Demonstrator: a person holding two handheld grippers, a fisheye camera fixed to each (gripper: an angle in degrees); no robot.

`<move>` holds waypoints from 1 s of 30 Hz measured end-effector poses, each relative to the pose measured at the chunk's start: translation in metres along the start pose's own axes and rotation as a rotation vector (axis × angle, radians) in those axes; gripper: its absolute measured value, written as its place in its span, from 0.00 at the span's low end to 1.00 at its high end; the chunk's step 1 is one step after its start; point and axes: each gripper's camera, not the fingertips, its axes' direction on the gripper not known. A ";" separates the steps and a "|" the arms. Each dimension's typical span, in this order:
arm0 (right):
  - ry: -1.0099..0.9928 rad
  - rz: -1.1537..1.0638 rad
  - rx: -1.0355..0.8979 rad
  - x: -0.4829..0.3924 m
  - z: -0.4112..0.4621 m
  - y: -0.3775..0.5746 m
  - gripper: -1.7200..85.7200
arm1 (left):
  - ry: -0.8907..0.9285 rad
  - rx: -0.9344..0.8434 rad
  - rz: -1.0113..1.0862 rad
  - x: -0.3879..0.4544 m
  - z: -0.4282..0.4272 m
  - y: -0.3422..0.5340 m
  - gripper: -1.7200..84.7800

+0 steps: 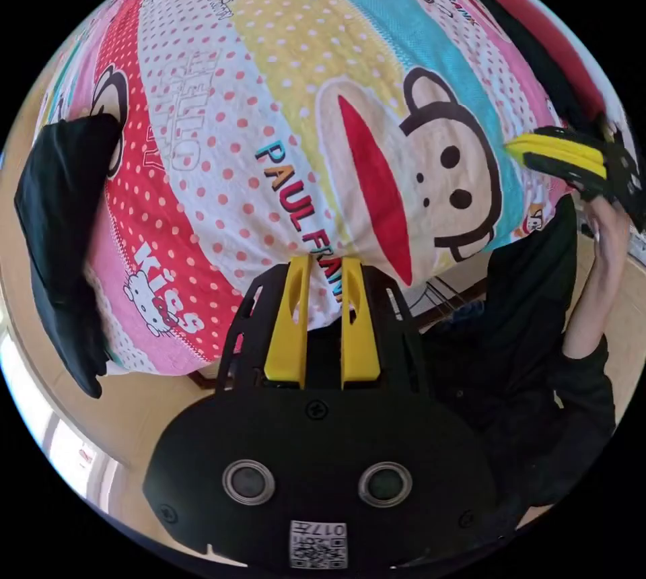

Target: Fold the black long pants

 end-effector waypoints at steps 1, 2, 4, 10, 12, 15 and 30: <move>0.096 -0.026 -0.071 -0.015 0.027 -0.025 0.03 | -0.017 0.067 0.000 0.006 -0.004 0.012 0.11; 0.182 -0.082 -0.113 -0.032 0.043 -0.042 0.03 | -0.008 0.155 -0.028 0.007 -0.006 0.028 0.11; 0.246 -0.175 -0.213 -0.049 0.061 -0.064 0.02 | 0.054 0.324 -0.112 0.003 -0.007 0.059 0.09; 0.086 -0.195 -0.425 -0.035 0.113 -0.133 0.02 | 0.454 0.599 -0.316 -0.057 -0.004 0.156 0.01; -0.014 -0.159 -0.422 -0.020 0.125 -0.143 0.02 | 0.468 0.705 -0.380 -0.089 -0.026 0.181 0.02; -0.118 -0.129 -0.384 -0.005 0.143 -0.149 0.02 | 0.327 0.848 -0.480 -0.153 -0.091 0.209 0.07; -0.244 0.009 -0.222 0.000 0.208 -0.148 0.02 | 0.202 0.573 -0.810 -0.295 -0.159 0.021 0.04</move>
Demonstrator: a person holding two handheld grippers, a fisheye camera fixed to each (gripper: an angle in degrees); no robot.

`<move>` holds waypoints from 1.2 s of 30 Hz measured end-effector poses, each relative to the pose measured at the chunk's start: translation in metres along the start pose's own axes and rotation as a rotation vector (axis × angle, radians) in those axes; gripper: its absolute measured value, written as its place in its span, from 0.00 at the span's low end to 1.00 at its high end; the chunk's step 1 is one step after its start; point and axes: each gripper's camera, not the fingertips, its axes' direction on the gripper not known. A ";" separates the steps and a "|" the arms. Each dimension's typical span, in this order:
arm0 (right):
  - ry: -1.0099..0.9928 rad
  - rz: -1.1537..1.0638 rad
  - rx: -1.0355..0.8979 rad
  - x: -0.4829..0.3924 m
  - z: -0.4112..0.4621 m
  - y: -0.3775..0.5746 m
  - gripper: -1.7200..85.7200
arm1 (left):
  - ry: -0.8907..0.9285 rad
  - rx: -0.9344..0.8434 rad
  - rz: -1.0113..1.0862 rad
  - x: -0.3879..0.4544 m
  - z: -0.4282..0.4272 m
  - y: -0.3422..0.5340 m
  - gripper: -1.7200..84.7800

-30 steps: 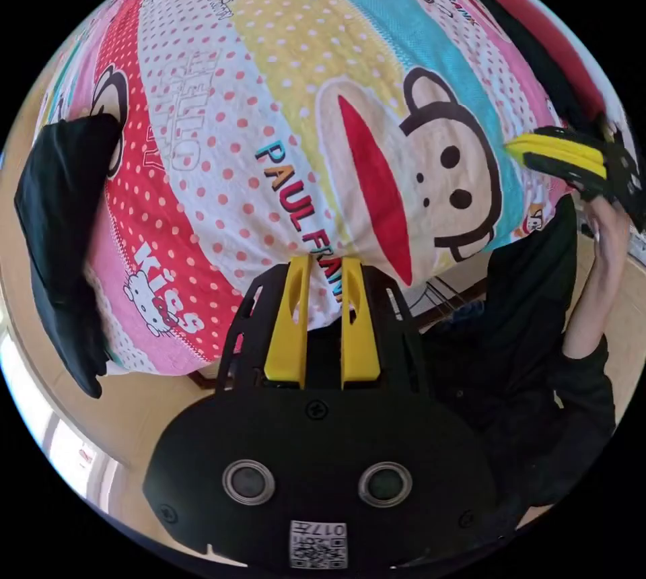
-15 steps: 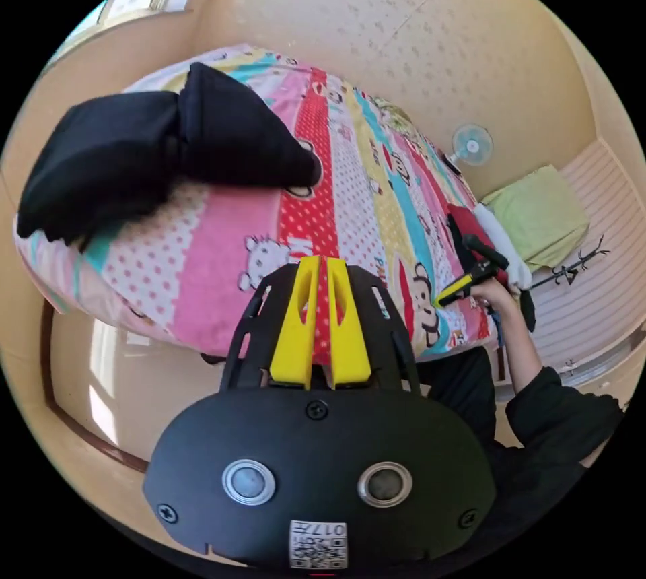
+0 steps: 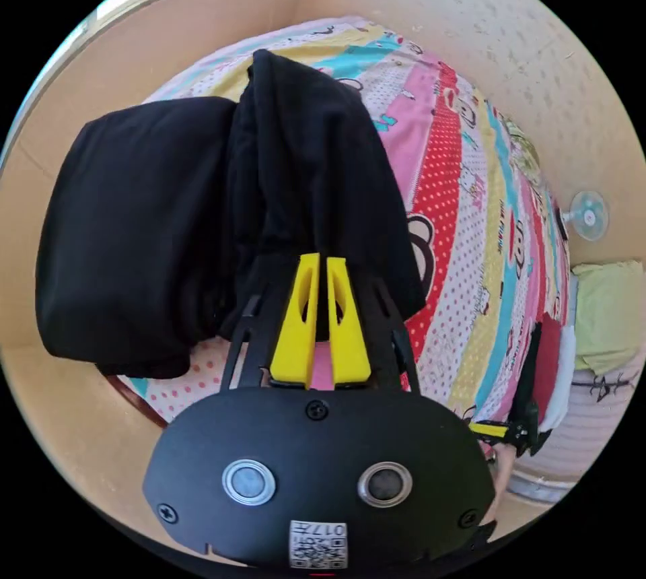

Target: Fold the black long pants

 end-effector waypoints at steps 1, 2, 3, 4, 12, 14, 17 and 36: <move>-0.014 -0.006 0.064 0.001 0.004 0.010 0.02 | 0.028 0.045 0.074 0.018 -0.008 0.016 0.03; -0.023 -0.020 0.120 0.001 0.008 0.019 0.02 | 0.075 0.071 0.151 0.034 -0.015 0.035 0.03; -0.029 -0.023 0.142 0.001 0.011 0.023 0.02 | 0.106 0.065 0.190 0.042 -0.016 0.045 0.02; -0.039 -0.030 0.181 0.001 0.015 0.029 0.02 | 0.158 0.032 0.256 0.056 -0.017 0.066 0.02; 0.010 -0.052 0.396 -0.027 0.047 0.069 0.02 | 0.522 -0.052 0.724 0.102 -0.054 0.265 0.03; 0.009 -0.017 0.519 -0.036 0.061 0.092 0.02 | 0.527 -0.179 0.701 0.093 -0.041 0.306 0.06; 0.065 0.009 0.655 -0.057 0.081 0.118 0.03 | 0.568 -0.206 0.507 0.053 -0.043 0.324 0.08; 0.286 -0.899 0.736 -0.418 0.007 0.111 0.15 | 0.806 0.197 -0.268 -0.150 -0.111 0.195 0.12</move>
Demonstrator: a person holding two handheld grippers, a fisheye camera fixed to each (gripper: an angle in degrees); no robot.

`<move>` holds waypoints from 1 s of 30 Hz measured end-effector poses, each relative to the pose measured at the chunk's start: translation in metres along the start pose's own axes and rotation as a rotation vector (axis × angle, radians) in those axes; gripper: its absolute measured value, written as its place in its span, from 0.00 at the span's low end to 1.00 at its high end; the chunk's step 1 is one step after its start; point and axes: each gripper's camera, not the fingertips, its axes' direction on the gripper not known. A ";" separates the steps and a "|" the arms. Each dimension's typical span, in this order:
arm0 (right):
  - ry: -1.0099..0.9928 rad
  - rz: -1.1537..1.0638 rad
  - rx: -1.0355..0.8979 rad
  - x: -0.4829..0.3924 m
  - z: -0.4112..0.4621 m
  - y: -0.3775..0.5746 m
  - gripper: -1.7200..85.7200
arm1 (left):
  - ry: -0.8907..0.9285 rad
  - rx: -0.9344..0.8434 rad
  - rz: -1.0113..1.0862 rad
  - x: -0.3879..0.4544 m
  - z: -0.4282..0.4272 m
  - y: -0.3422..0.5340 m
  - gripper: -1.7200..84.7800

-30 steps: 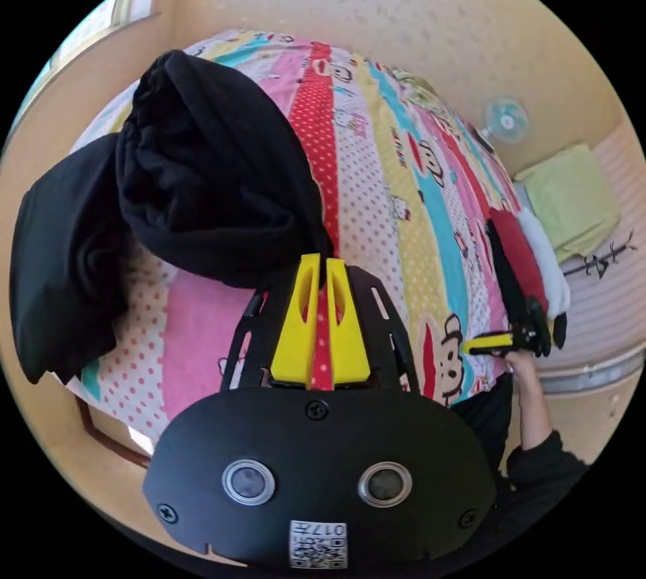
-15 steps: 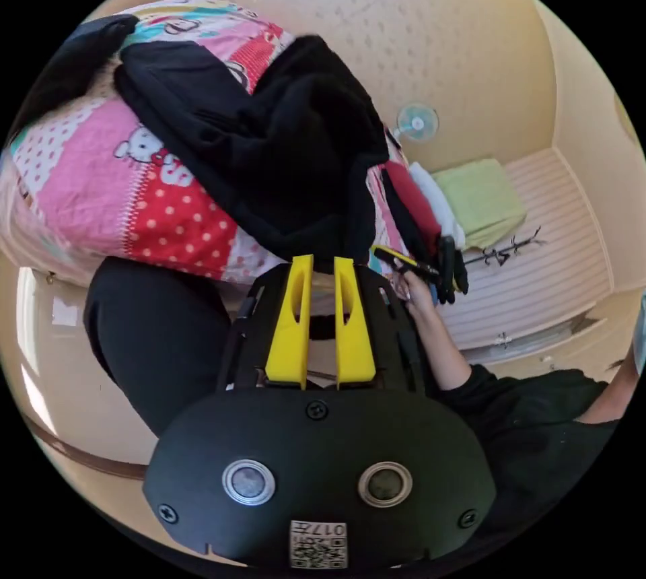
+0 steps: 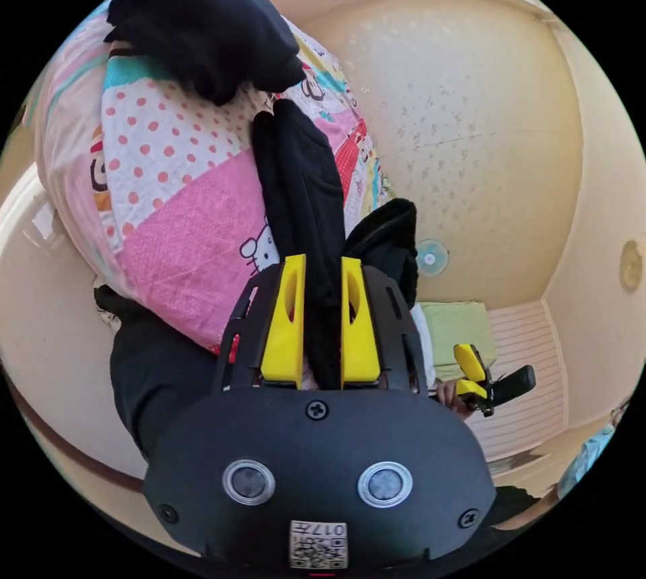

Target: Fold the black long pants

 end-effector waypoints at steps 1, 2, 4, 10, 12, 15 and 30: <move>0.019 -0.095 -0.042 -0.011 0.021 -0.030 0.15 | 0.035 0.018 -0.003 0.002 -0.009 -0.005 0.12; 0.049 -0.192 -0.101 -0.022 0.049 -0.055 0.15 | 0.036 0.026 0.008 0.006 -0.017 -0.009 0.11; 0.054 -0.296 -0.227 -0.033 0.102 -0.087 0.15 | 0.027 0.023 0.013 0.010 -0.026 -0.016 0.11; 0.193 -0.401 -0.670 -0.026 0.220 -0.119 0.08 | 0.110 -0.035 0.055 0.016 -0.050 -0.031 0.12; 0.213 -0.297 -0.570 -0.003 0.185 -0.135 0.07 | 0.083 -0.083 0.087 0.022 -0.052 -0.034 0.12; 0.368 0.033 -0.273 0.078 0.079 -0.141 0.06 | 0.160 -0.106 0.098 0.025 -0.056 -0.037 0.13; 0.629 0.866 -0.432 0.254 -0.075 0.152 0.07 | 0.083 -0.241 0.141 0.033 0.002 -0.014 0.19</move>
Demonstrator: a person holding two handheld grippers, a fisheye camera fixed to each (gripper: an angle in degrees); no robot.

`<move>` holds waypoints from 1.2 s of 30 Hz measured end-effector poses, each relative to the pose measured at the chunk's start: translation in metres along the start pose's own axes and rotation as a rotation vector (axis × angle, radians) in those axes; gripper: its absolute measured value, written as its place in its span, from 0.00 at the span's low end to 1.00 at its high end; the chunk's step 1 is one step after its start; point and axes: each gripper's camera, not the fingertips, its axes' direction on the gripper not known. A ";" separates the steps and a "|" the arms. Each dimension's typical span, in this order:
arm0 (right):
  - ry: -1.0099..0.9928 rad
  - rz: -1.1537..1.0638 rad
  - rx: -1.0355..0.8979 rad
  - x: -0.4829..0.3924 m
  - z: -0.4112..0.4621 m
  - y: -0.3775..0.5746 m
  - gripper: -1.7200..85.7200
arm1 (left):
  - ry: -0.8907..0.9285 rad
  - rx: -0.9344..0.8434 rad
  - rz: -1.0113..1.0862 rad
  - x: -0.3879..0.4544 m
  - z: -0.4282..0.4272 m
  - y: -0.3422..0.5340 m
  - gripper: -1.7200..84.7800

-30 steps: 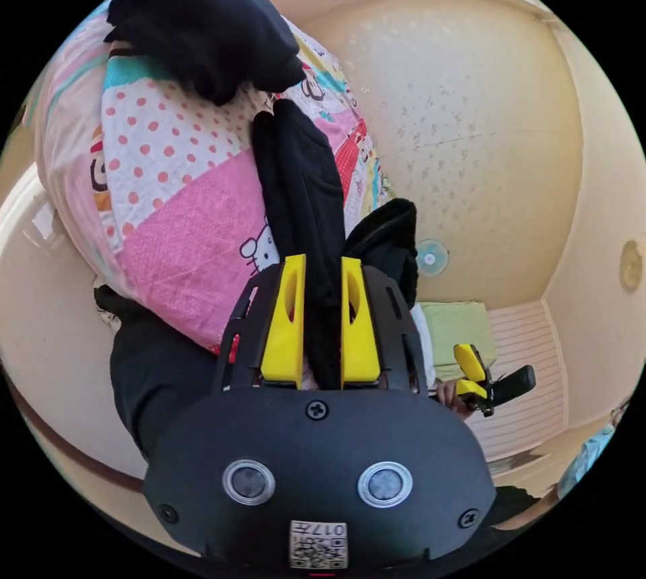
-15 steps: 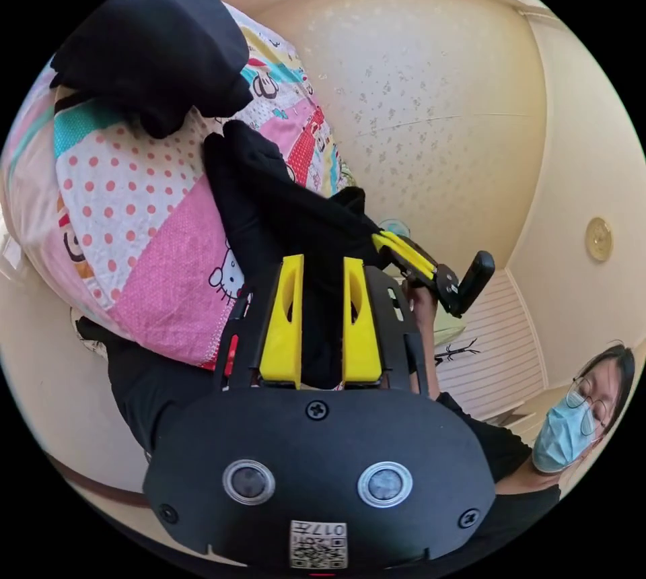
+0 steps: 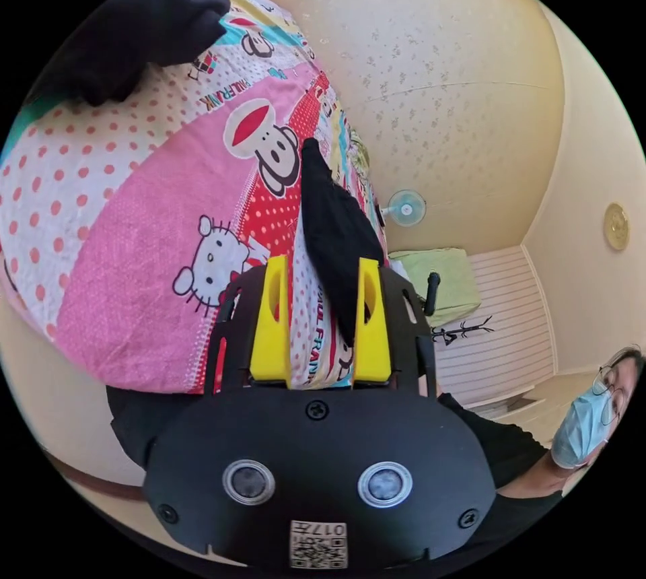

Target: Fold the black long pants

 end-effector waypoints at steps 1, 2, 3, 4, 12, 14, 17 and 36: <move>-0.035 0.023 0.030 0.015 -0.011 0.005 0.07 | 0.001 -0.015 0.020 0.006 0.011 -0.005 0.19; -0.077 0.054 0.055 0.033 -0.023 0.007 0.08 | -0.026 -0.038 0.037 0.012 0.025 -0.012 0.20; -0.112 0.070 0.072 0.043 -0.030 0.007 0.08 | -0.049 -0.058 0.035 0.014 0.033 -0.015 0.21; -0.203 0.092 0.121 0.061 -0.042 0.008 0.09 | -0.082 -0.116 0.020 0.015 0.054 -0.021 0.22; -0.755 0.214 0.040 0.150 -0.022 -0.001 0.11 | 0.179 -0.255 -0.106 0.000 0.177 0.034 0.12; -0.914 0.241 0.180 0.182 -0.057 0.015 0.07 | 0.184 -0.114 -0.074 0.005 0.151 0.049 0.07; -1.152 0.162 0.345 0.212 -0.130 0.038 0.06 | 0.026 -0.099 0.195 0.068 0.112 0.061 0.07; -1.084 -0.085 1.179 0.326 -0.558 0.070 0.04 | 0.227 0.277 0.865 0.394 -0.041 0.107 0.06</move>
